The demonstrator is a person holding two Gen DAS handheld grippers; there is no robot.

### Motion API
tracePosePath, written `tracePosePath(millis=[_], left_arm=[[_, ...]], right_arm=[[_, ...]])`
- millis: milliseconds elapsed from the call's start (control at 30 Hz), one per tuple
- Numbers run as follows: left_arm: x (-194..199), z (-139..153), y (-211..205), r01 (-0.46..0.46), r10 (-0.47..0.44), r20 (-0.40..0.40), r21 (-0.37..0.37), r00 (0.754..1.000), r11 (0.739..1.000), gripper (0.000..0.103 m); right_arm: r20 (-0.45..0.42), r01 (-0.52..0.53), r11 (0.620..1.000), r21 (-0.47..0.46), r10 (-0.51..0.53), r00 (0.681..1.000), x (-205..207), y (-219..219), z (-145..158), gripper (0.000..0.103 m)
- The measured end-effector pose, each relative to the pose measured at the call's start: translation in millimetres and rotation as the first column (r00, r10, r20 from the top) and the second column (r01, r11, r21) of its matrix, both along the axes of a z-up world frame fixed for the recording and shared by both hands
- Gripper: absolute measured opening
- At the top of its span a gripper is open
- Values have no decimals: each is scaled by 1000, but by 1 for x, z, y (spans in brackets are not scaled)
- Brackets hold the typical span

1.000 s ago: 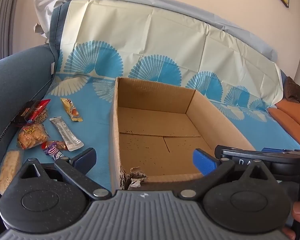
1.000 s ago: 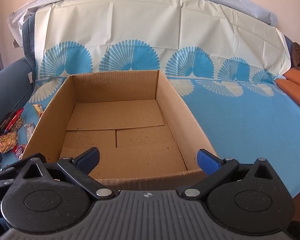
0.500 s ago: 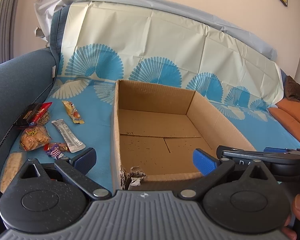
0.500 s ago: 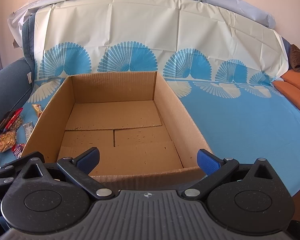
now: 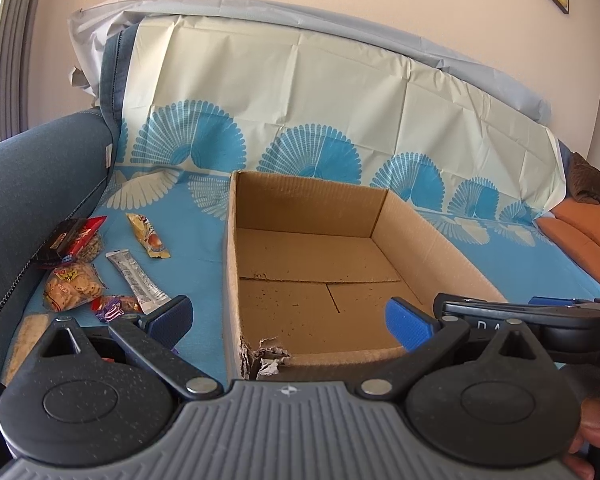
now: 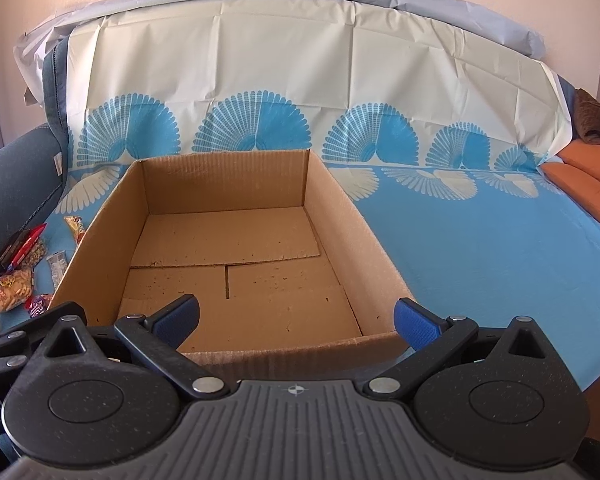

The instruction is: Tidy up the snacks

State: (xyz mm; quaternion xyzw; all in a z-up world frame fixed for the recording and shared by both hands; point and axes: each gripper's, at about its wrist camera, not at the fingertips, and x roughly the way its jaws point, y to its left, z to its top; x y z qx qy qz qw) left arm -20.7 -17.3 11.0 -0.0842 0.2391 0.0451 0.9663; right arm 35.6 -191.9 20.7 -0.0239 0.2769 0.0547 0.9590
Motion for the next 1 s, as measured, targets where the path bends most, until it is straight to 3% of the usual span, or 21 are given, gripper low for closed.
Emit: tracePosePath(millis=[600, 1000], left_arm=[[-12, 0, 23, -55, 55, -26, -21, 998, 998, 103], [-32, 16, 83, -129, 128, -10, -30, 992, 991, 102]], right_arm=[[-2, -14, 998, 60, 14, 1000, -6, 15, 7, 102], [39, -93, 988, 123, 89, 995, -14, 69, 17, 100]])
